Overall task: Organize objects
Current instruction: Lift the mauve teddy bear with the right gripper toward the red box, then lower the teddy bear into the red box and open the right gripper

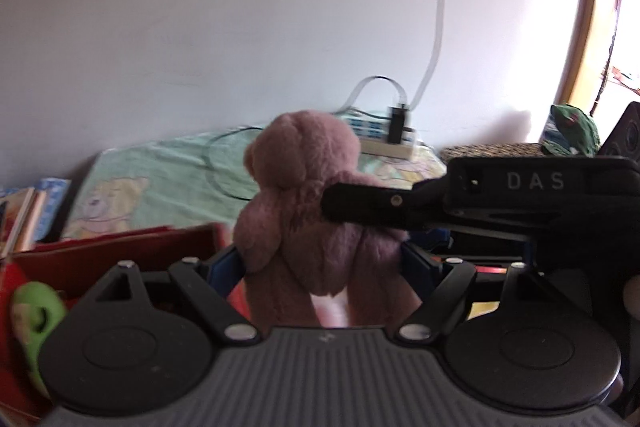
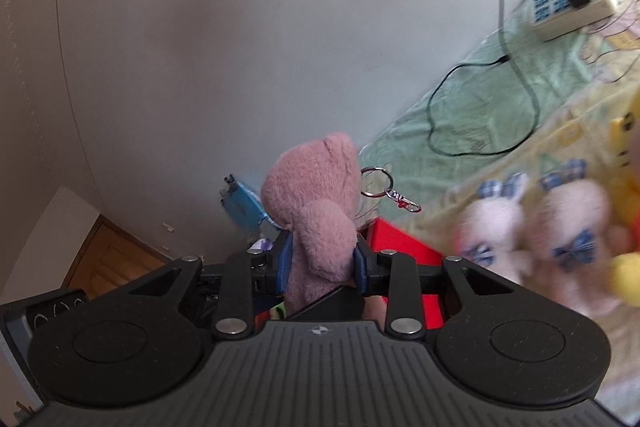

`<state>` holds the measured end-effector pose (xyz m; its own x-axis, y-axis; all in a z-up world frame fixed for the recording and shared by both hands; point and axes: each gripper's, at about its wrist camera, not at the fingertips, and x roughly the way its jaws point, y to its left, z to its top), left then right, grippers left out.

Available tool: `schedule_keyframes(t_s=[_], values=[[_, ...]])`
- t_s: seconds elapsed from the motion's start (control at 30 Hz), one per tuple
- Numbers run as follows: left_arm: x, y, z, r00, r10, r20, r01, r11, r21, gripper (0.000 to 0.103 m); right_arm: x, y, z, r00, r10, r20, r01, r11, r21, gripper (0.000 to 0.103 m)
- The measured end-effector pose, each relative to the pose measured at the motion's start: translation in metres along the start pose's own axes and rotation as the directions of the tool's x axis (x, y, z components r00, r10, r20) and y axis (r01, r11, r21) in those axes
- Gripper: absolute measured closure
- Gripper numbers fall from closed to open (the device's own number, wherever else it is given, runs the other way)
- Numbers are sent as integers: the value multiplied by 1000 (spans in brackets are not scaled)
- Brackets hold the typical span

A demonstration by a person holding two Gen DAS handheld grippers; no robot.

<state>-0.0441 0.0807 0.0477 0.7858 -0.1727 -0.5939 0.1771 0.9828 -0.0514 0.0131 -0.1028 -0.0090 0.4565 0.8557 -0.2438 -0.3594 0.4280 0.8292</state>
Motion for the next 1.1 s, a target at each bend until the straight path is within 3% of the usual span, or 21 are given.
schedule_keyframes(t_s=[0.23, 0.5, 0.77, 1.1], values=[[-22, 75, -16, 999, 51, -17, -51, 998, -34, 23, 67, 32, -26, 998, 20, -57, -21, 1000, -14, 70], [-13, 146, -46, 989, 94, -111, -100, 994, -46, 23, 140, 38, -62, 989, -11, -145, 12, 1000, 8, 70], [2, 189, -71, 976, 101, -194, -114, 992, -56, 23, 183, 43, -91, 974, -92, -208, 94, 996, -1, 70], [12, 211, -83, 969, 102, -225, -118, 991, -59, 24, 214, 52, -104, 946, -210, -247, 200, 978, -64, 70]])
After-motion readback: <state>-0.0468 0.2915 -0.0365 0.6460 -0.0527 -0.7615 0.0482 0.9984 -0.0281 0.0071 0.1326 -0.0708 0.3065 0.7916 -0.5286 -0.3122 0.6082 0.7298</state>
